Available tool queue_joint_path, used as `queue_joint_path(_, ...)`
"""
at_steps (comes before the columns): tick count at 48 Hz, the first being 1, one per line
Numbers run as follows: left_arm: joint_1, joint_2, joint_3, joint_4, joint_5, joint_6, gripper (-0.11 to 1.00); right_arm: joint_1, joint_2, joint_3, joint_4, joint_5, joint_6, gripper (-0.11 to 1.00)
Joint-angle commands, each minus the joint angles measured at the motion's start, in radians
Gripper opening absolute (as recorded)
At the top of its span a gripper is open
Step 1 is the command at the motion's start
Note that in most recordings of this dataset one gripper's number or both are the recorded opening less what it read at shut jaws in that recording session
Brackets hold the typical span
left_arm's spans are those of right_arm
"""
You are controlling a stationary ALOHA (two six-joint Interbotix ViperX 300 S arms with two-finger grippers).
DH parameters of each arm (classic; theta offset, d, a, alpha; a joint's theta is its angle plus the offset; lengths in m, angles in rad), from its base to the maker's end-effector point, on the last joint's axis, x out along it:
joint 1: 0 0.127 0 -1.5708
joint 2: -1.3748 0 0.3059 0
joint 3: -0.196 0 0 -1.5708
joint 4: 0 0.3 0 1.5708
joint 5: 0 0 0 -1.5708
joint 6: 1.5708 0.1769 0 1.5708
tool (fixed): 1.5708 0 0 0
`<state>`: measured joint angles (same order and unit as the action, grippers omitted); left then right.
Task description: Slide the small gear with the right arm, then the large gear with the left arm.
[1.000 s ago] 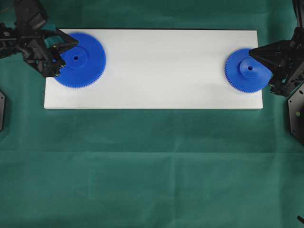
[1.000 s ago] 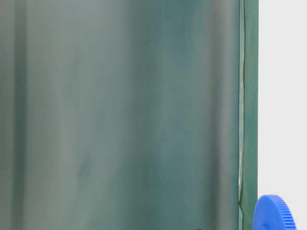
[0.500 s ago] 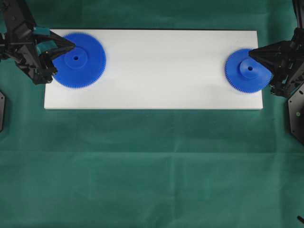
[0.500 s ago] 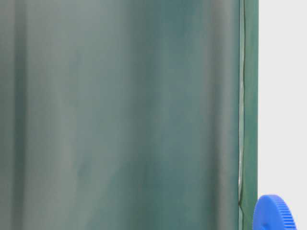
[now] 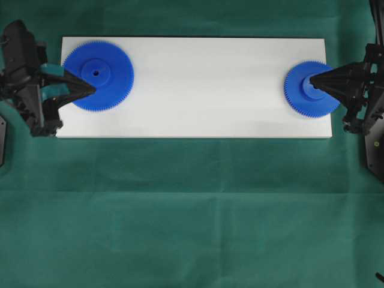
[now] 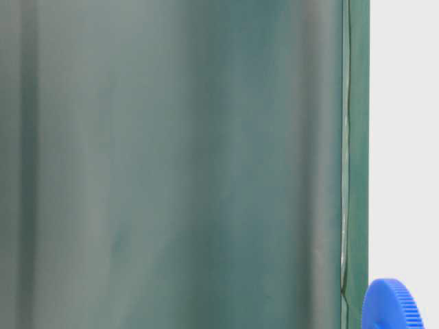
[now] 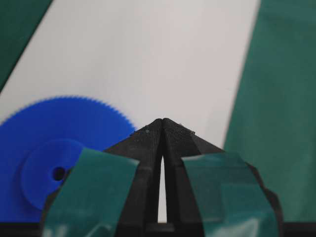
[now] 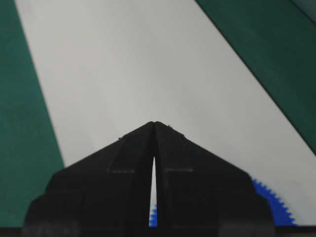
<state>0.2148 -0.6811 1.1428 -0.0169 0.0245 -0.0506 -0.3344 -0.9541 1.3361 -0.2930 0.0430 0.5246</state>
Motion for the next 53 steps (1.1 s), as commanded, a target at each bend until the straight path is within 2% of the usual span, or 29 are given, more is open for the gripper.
queue_joint_path(1, -0.029, -0.038, 0.006, 0.0, -0.014, 0.0, -0.01, 0.025, -0.011, -0.008, 0.0, -0.009, 0.002, 0.5)
queue_joint_path(18, -0.1, -0.178, 0.095, 0.0, -0.021, 0.0, -0.01, 0.078, -0.046, 0.008, 0.0, -0.009, 0.002, 0.5)
queue_joint_path(53, -0.104, -0.193, 0.112, 0.0, -0.029, 0.0, -0.01, 0.083, -0.048, 0.02, -0.003, -0.043, 0.0, 0.5)
